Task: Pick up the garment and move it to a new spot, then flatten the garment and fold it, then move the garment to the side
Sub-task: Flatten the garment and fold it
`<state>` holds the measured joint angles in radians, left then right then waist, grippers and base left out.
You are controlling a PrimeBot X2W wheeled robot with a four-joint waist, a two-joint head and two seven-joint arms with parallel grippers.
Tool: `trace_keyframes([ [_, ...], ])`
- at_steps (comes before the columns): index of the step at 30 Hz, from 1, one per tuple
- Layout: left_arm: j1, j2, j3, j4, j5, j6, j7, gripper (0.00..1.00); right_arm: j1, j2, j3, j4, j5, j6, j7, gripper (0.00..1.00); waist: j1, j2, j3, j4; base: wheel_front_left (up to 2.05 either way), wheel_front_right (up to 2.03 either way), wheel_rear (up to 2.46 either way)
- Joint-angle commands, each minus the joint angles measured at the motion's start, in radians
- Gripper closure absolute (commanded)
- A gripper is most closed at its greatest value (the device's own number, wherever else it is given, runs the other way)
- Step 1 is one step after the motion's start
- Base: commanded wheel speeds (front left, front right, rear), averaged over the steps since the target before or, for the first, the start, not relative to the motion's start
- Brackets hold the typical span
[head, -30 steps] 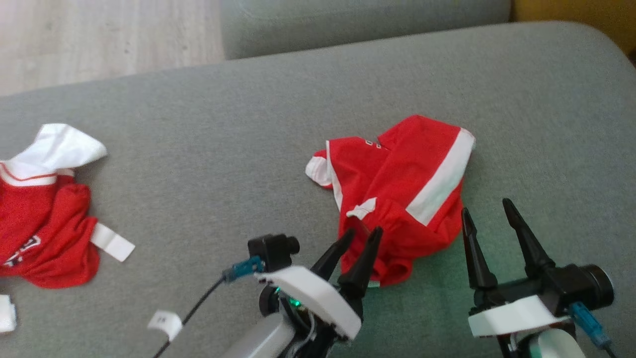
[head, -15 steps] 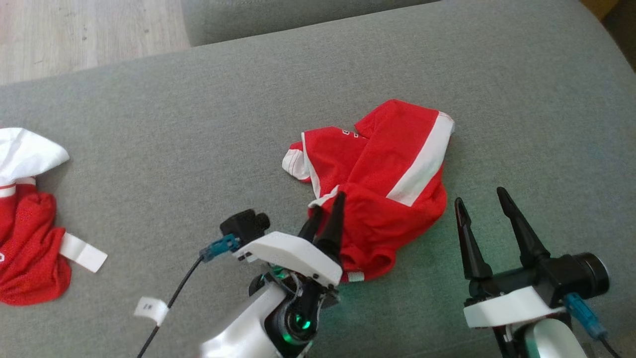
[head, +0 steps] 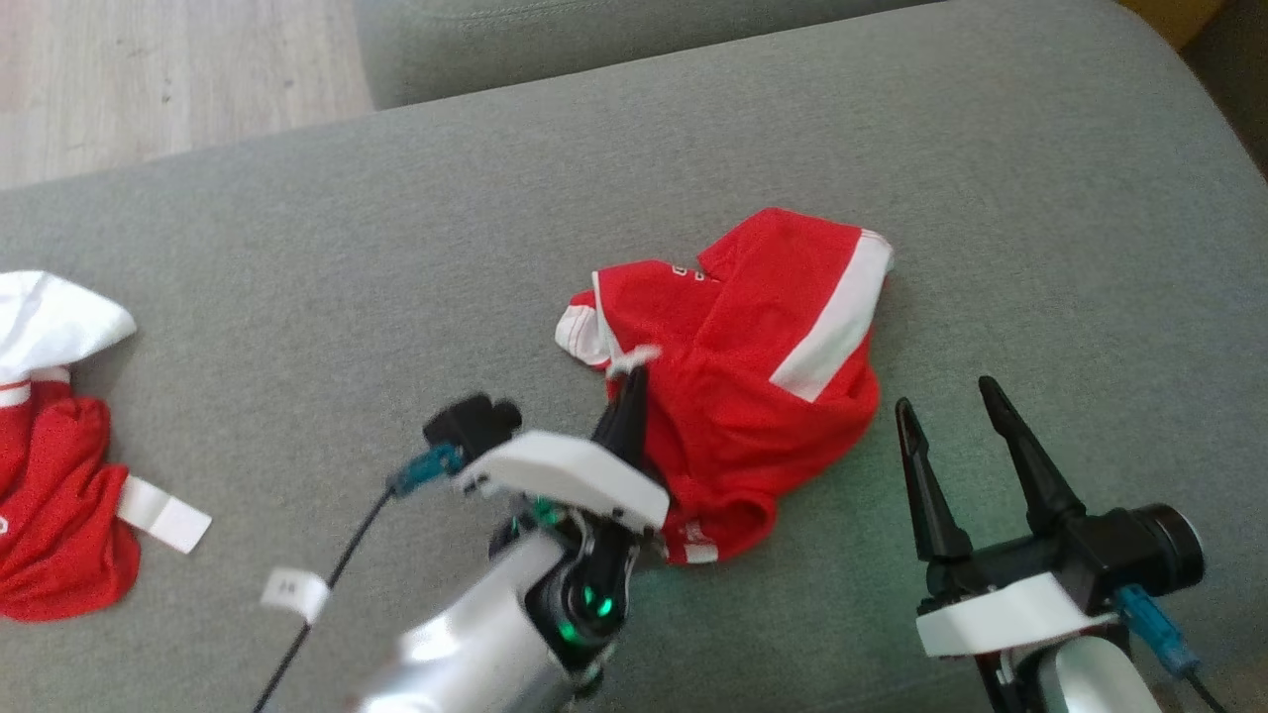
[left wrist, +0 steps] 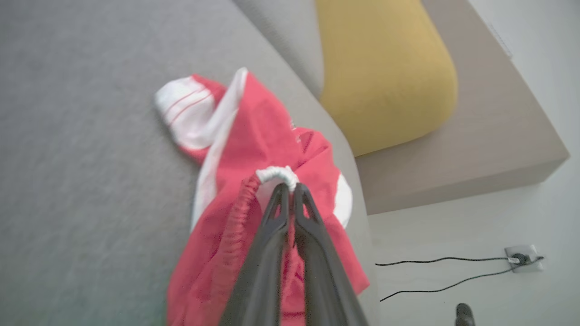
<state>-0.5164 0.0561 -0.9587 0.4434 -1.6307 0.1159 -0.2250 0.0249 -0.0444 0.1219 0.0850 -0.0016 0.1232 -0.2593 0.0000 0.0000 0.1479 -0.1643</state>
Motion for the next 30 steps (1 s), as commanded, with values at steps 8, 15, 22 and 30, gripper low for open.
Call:
trace_keyframes([
  [8, -0.355, 0.001, -0.018, 0.076, 0.238, -0.15, -0.007, 1.0, -0.044, -0.006, 0.052, -0.021, 0.012, 0.008, -0.002, 0.0, 0.0, 0.0, -0.023, -0.081, 0.0, 0.0, 0.0],
  [15, -0.628, -0.001, -0.02, 0.135, 0.3, -0.216, 0.063, 1.0, -0.048, -0.006, 0.07, -0.021, 0.033, 0.008, -0.002, 0.0, 0.0, 0.0, -0.035, -0.14, 0.0, 0.0, 0.0],
  [22, -0.784, 0.023, 0.014, 0.084, 0.259, -0.244, 0.14, 1.0, -0.034, -0.006, 0.052, -0.035, 0.04, 0.008, -0.002, 0.0, 0.0, 0.0, -0.05, -0.134, 0.0, 0.0, 0.0],
  [30, -0.521, 0.203, -0.22, -0.071, 0.452, -0.194, 0.117, 1.0, -0.007, -0.006, -0.023, -0.063, 0.039, 0.008, -0.002, 0.0, 0.0, 0.0, -0.001, -0.016, 0.0, 0.0, 0.0],
])
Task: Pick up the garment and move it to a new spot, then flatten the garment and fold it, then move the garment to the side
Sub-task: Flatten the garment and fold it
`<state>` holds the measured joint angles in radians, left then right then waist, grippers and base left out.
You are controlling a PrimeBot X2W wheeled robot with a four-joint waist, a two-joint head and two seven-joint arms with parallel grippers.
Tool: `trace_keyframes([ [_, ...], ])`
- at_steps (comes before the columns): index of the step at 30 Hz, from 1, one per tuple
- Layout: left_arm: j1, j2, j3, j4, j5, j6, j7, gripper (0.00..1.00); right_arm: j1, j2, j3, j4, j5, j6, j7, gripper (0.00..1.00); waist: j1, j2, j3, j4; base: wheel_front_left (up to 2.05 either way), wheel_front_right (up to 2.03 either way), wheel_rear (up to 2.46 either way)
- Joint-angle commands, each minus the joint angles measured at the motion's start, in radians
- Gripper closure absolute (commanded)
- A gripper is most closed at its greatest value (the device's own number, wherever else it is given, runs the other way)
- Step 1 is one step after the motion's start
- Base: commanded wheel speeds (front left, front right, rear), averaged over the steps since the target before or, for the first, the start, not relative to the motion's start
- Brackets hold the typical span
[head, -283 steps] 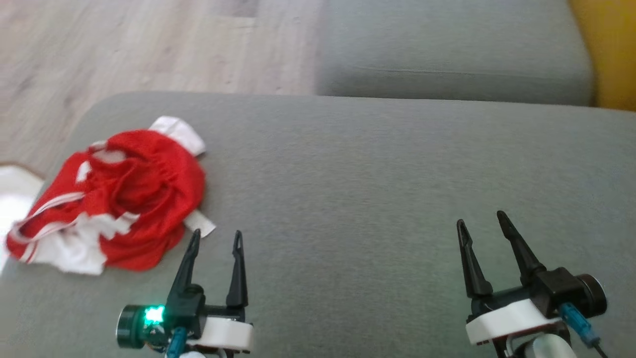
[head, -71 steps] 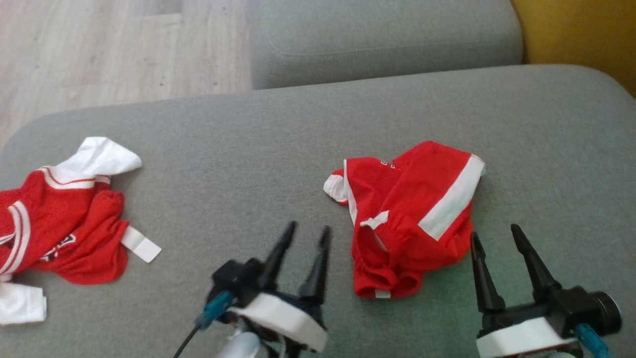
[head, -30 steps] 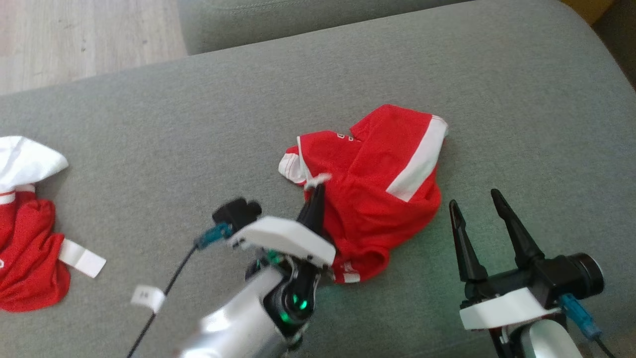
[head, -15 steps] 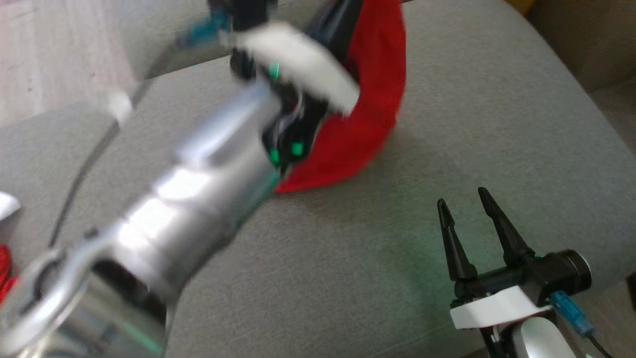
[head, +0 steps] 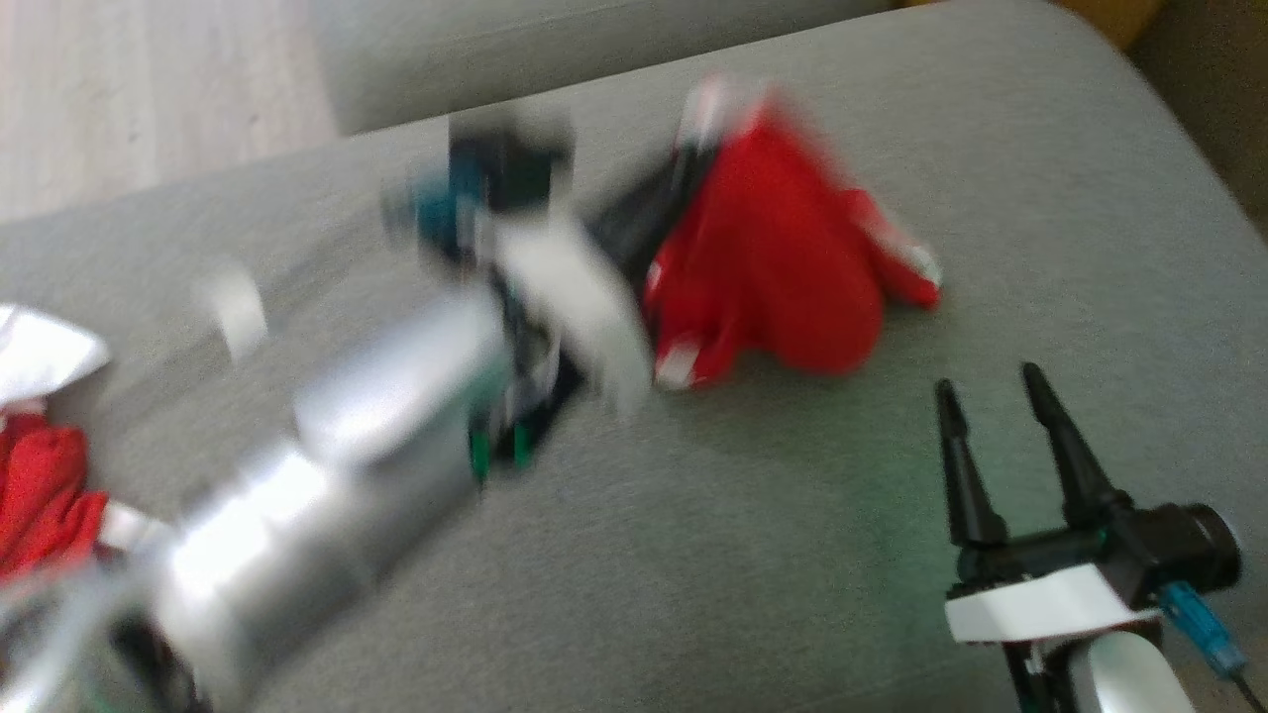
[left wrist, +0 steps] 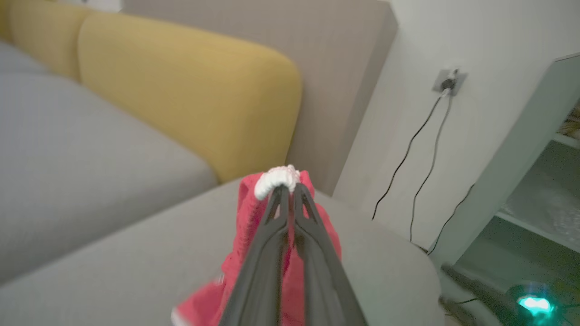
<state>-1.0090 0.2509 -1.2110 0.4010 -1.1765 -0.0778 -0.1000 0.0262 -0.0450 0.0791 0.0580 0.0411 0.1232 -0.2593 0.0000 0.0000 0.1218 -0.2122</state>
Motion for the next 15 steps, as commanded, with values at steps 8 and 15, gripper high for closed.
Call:
trace_keyframes([
  [8, 0.288, -0.033, -0.05, -0.011, 0.09, 0.065, -0.125, 1.0, -0.03, -0.005, -0.001, -0.044, -0.031, 0.008, -0.002, 0.0, 0.0, 0.0, 0.086, 0.118, 0.0, 0.0, 0.0],
  [15, 0.389, -0.111, -0.054, 0.039, 0.114, 0.057, -0.147, 0.0, -0.034, -0.005, -0.002, -0.044, -0.048, 0.008, -0.002, 0.0, 0.0, 0.0, 0.08, 0.159, 0.0, 0.0, 0.0],
])
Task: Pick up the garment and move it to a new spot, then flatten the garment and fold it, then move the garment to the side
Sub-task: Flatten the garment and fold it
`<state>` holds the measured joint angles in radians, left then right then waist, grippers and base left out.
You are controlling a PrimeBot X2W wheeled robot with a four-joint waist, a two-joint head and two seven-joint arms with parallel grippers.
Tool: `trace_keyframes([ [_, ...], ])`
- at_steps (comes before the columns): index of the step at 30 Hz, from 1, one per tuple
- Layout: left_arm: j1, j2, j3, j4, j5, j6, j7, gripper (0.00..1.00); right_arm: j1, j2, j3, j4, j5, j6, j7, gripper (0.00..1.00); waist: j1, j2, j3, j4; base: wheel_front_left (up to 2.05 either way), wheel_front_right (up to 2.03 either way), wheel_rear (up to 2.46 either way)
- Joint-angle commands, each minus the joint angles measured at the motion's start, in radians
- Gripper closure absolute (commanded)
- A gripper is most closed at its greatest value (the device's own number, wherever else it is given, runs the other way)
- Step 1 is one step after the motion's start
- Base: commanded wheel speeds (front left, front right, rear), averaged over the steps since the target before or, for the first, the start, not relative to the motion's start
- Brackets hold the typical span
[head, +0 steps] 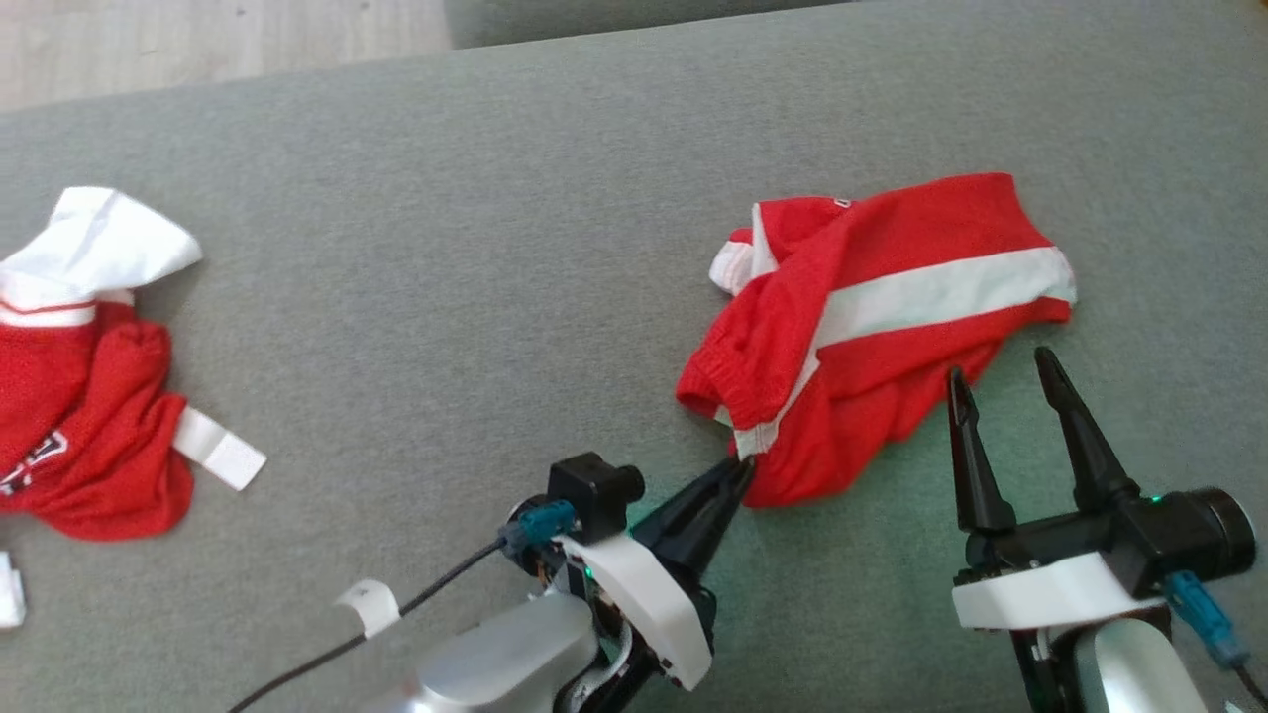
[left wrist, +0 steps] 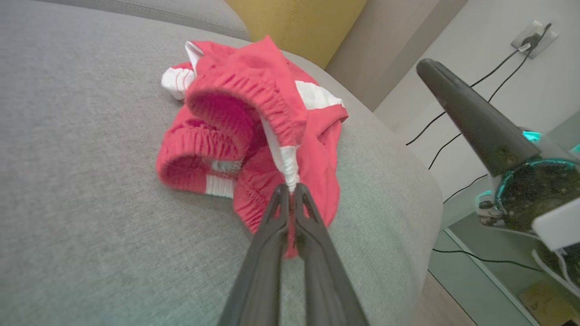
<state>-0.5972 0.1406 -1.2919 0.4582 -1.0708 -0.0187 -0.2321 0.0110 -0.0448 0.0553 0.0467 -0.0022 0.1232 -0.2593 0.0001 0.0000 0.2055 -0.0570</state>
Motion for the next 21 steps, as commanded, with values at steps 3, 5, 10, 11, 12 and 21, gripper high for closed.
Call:
trace_keyframes([
  [3, -0.012, -0.014, 0.048, -0.014, 0.021, 0.004, -0.023, 0.0, -0.012, -0.005, 0.024, -0.031, -0.008, 0.008, -0.002, 0.0, -0.0001, 0.0, -0.015, 0.009, 0.0, 0.0, 0.0],
  [5, 0.0, -0.019, 0.065, -0.016, 0.023, 0.004, -0.025, 0.0, -0.007, -0.005, 0.025, -0.029, -0.009, 0.008, -0.002, 0.0, -0.0001, 0.0, -0.022, 0.01, 0.0, 0.0, 0.0],
  [10, 0.027, -0.029, 0.107, -0.018, 0.001, -0.008, -0.028, 0.0, 0.0, -0.005, 0.028, -0.03, -0.012, 0.008, -0.002, 0.0, -0.0001, 0.0, -0.029, 0.007, 0.0, 0.0, 0.0],
  [11, 0.032, -0.031, 0.116, -0.017, -0.004, -0.013, -0.028, 0.0, 0.001, -0.005, 0.03, -0.031, -0.012, 0.008, -0.002, 0.0, -0.0001, 0.0, -0.03, 0.005, 0.0, 0.0, 0.0],
  [12, 0.035, -0.033, 0.123, -0.016, -0.011, -0.019, -0.028, 0.0, 0.001, -0.005, 0.031, -0.031, -0.012, 0.008, -0.002, 0.0, -0.0001, 0.0, -0.03, 0.003, 0.0, 0.0, 0.0],
  [21, 0.03, -0.047, 0.151, -0.002, -0.012, -0.035, -0.029, 0.64, -0.002, -0.005, 0.034, -0.03, -0.015, 0.008, -0.002, 0.0, -0.0001, 0.0, -0.02, -0.012, 0.0, 0.0, 0.0],
])
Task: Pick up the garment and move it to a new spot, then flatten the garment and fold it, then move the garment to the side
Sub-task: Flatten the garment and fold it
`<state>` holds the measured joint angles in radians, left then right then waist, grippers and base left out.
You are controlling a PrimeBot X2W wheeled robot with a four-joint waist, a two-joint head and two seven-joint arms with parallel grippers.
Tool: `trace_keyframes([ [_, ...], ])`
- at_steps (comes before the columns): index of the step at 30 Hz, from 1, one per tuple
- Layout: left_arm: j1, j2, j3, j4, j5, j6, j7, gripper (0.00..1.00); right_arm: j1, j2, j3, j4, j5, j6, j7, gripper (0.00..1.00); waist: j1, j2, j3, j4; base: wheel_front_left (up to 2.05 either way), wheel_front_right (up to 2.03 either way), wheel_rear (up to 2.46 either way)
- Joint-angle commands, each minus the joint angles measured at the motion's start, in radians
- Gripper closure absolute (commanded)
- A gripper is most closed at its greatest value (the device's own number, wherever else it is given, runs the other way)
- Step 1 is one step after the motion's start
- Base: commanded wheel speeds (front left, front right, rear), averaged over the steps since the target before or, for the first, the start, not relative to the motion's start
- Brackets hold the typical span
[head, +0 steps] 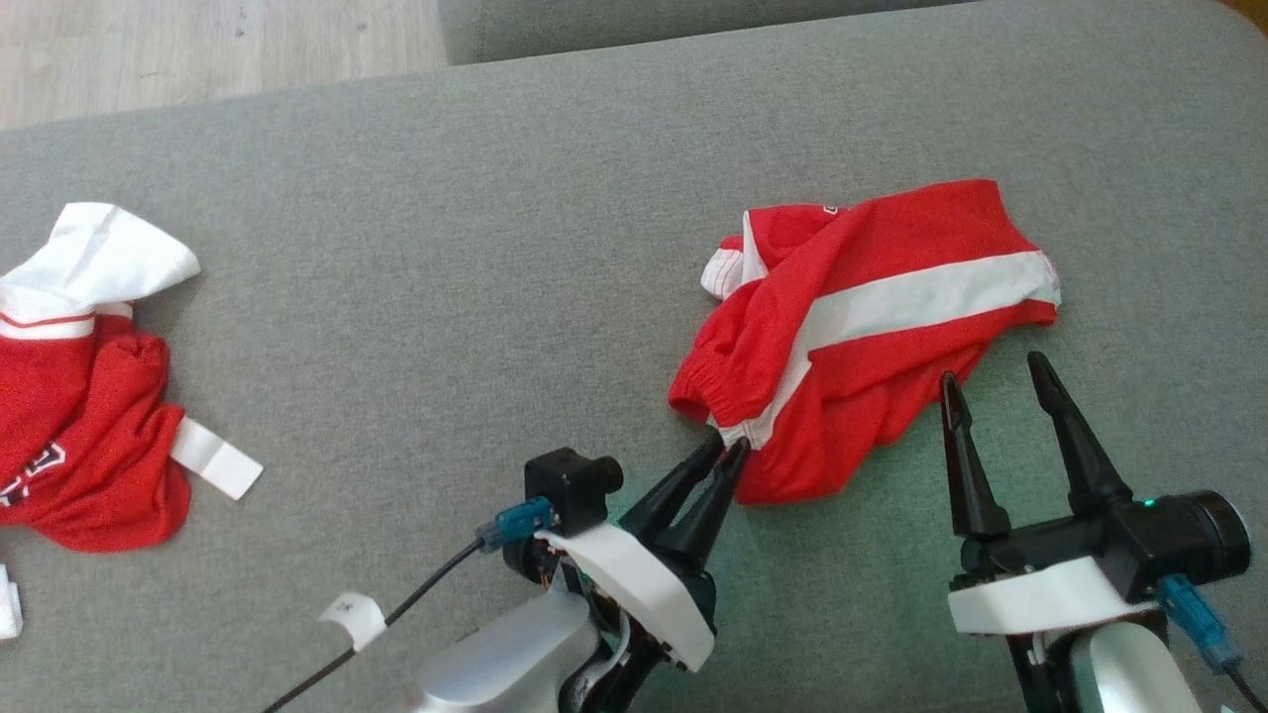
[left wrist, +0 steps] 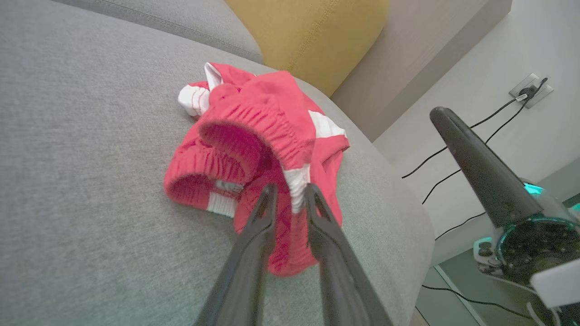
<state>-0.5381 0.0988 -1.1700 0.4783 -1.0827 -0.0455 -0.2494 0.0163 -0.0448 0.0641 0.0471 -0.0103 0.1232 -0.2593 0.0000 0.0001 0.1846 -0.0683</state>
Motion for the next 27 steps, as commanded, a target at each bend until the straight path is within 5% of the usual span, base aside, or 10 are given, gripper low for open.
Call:
trace_keyframes([
  [1, -0.032, -0.007, 0.032, -0.022, 0.003, -0.009, -0.012, 0.8, -0.008, -0.005, 0.024, -0.03, -0.007, 0.008, -0.002, 0.0, 0.0, -0.0001, 0.002, -0.001, 0.0, 0.0, 0.0],
  [2, -0.034, -0.009, 0.037, -0.022, 0.005, -0.011, -0.012, 0.97, -0.009, -0.005, 0.024, -0.03, -0.007, 0.008, -0.002, 0.0, 0.0, -0.0001, 0.003, -0.002, 0.0, 0.0, 0.0],
  [3, -0.034, -0.01, 0.042, -0.022, 0.001, -0.013, -0.012, 1.0, -0.01, -0.005, 0.024, -0.03, -0.007, 0.008, -0.002, 0.0, 0.0, -0.0001, 0.004, -0.002, 0.0, 0.0, 0.0],
  [10, -0.064, 0.022, 0.118, -0.039, 0.084, 0.011, -0.012, 1.0, -0.03, -0.005, 0.0, -0.012, 0.006, 0.008, -0.002, 0.0, 0.0, -0.0001, 0.023, 0.01, 0.0, 0.0, 0.0],
  [19, -0.095, 0.162, 0.219, -0.071, 0.18, 0.063, -0.012, 1.0, -0.189, -0.014, -0.08, 0.278, 0.23, 0.008, -0.002, 0.0, 0.0, -0.0001, 0.058, 0.044, 0.0, 0.0, 0.0],
  [27, -0.14, 0.239, 0.249, -0.054, 0.207, 0.097, -0.008, 1.0, -0.338, -0.113, 0.051, 0.46, 0.552, 0.008, 0.057, 0.0, 0.0, -0.0001, 0.091, 0.067, 0.0, 0.0, 0.0],
])
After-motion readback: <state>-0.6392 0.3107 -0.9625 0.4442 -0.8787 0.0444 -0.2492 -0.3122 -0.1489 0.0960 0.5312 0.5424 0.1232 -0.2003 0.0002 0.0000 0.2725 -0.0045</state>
